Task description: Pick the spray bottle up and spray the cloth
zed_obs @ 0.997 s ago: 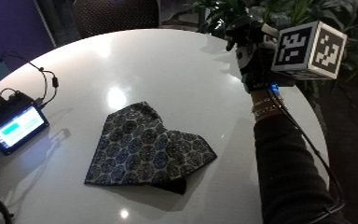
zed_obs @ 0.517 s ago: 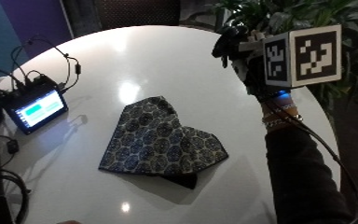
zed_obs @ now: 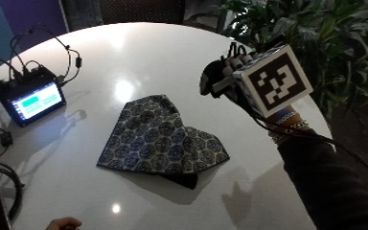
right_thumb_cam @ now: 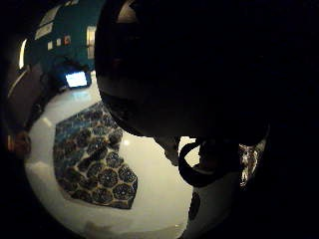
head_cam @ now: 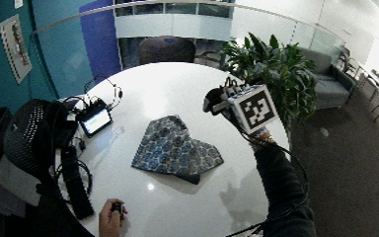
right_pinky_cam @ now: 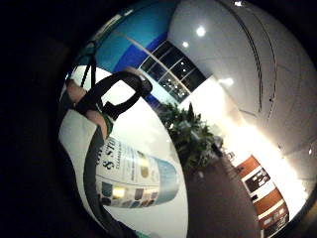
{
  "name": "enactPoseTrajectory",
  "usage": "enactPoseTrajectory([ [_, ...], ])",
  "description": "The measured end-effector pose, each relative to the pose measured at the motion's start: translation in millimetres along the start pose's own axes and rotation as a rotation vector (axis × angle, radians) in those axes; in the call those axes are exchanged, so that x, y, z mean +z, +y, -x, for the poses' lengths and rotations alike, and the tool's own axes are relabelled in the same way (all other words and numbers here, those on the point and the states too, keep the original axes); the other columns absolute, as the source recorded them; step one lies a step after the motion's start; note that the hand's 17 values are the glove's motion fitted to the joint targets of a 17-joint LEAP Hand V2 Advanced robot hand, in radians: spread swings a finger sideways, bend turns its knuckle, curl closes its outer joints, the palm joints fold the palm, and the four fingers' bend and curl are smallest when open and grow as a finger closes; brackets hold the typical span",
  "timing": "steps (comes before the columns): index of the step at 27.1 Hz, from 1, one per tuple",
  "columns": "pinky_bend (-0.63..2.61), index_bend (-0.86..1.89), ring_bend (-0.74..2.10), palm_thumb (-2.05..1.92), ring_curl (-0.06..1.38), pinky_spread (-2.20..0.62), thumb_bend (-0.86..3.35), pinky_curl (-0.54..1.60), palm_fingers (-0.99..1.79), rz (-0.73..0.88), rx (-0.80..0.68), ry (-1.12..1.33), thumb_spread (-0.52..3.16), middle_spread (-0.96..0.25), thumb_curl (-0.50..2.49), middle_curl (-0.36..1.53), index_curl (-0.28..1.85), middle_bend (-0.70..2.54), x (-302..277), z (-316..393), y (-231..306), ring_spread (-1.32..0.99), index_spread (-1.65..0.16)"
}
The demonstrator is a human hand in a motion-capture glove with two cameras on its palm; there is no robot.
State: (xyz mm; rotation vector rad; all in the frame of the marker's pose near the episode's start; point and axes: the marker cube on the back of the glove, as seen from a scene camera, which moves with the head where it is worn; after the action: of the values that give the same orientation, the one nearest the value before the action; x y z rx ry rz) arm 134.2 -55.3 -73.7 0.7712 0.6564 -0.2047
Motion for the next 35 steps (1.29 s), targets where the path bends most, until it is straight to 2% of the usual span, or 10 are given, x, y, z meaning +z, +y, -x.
enactPoseTrajectory([
  [9, 0.41, 0.18, 0.49, 0.80, 0.42, -0.19, -0.01, 0.39, 1.27, 0.015, -0.236, 0.066, 1.33, -0.18, 0.38, 0.46, 0.45, 0.35, -2, 39, 21, -0.19, -0.28],
  [16, 0.42, 0.18, 0.49, 0.80, 0.42, -0.20, -0.01, 0.38, 1.27, 0.015, -0.317, 0.086, 1.32, -0.18, 0.38, 0.46, 0.45, 0.35, 2, 55, 30, -0.18, -0.28],
  [22, 0.42, 0.18, 0.50, 0.80, 0.42, -0.20, -0.01, 0.38, 1.27, 0.018, -0.331, 0.087, 1.32, -0.18, 0.39, 0.46, 0.46, 0.35, 5, 59, 34, -0.18, -0.28],
  [28, 0.43, 0.18, 0.49, 0.80, 0.42, -0.20, -0.01, 0.38, 1.27, -0.040, -0.249, 0.049, 1.32, -0.18, 0.39, 0.46, 0.46, 0.35, -5, 60, 13, -0.18, -0.28],
  [35, 0.44, 0.17, 0.50, 0.80, 0.43, -0.21, -0.01, 0.38, 1.28, -0.045, 0.033, -0.126, 1.32, -0.19, 0.40, 0.46, 0.46, 0.35, -15, 52, -8, -0.18, -0.28],
])
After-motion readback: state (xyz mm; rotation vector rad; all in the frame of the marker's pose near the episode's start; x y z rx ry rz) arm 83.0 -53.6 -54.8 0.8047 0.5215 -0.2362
